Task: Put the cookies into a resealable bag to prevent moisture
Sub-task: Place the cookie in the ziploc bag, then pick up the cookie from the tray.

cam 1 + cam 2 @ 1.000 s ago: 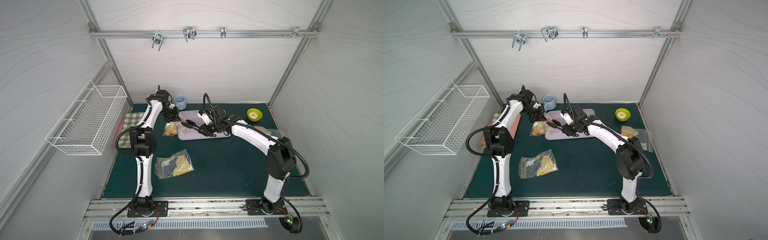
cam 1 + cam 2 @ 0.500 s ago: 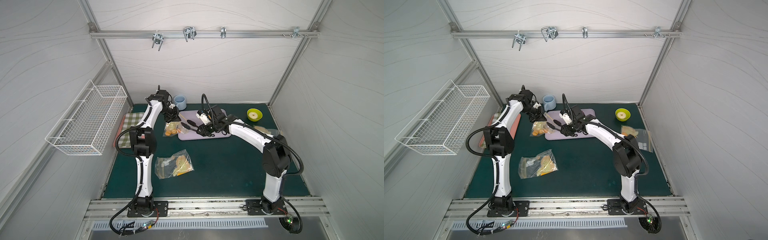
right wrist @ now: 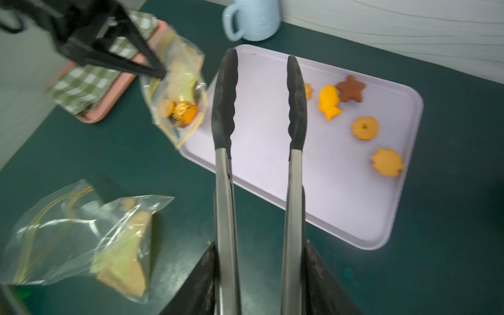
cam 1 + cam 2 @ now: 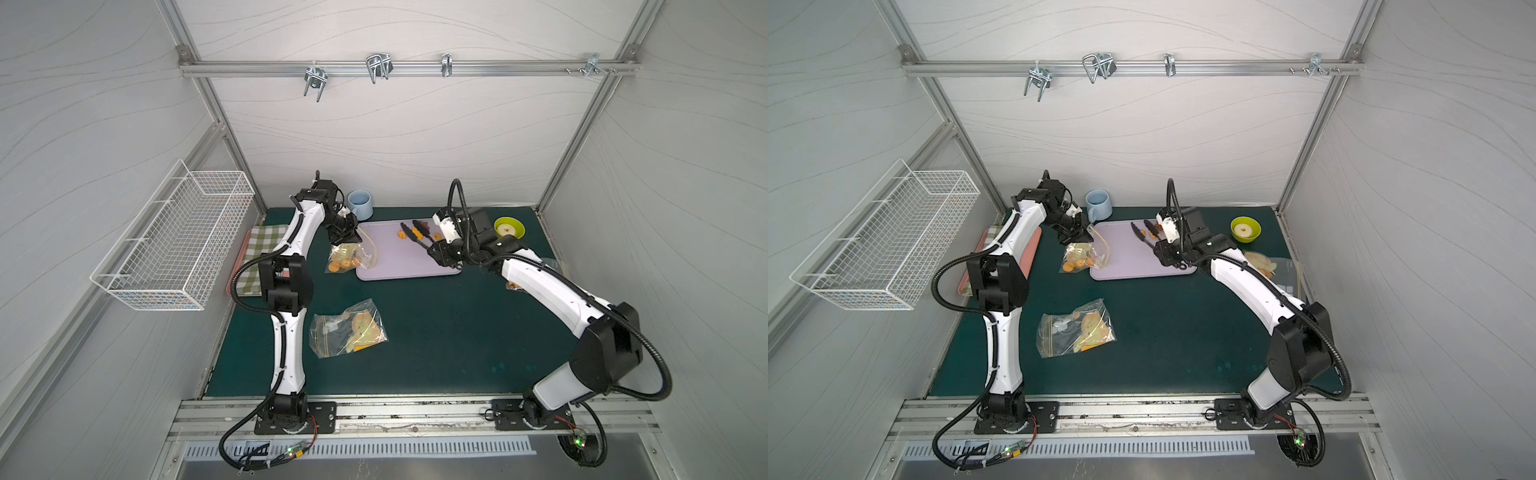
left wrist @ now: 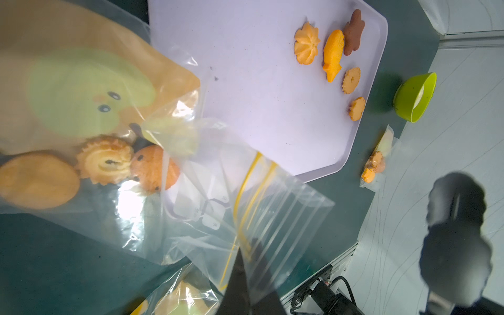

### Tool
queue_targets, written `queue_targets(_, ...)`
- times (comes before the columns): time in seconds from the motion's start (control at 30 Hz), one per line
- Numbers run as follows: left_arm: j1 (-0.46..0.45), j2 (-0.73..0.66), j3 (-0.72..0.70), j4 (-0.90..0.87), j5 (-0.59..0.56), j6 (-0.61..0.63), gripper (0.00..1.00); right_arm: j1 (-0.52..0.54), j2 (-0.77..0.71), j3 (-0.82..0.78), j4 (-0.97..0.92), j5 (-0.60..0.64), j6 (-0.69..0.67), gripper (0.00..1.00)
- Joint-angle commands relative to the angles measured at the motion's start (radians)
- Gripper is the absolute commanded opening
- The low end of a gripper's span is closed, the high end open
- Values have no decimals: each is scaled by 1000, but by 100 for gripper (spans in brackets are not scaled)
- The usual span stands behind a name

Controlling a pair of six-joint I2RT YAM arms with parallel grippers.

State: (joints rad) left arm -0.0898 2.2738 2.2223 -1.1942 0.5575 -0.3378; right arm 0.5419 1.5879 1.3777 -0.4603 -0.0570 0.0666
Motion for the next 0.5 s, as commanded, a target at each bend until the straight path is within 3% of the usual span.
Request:
queue_targets(0.0,7,-19,-6,12,11,0,0,-26,104,41,-64,70,-43,48)
queue_targets(0.2,5,-22,-9,14,16,-2,0,-69,286,199,-126,68,-69,48)
queue_targets(0.47,5,-19,-12,18,20,-2,0,-71,447,358,-194,155,-112,52)
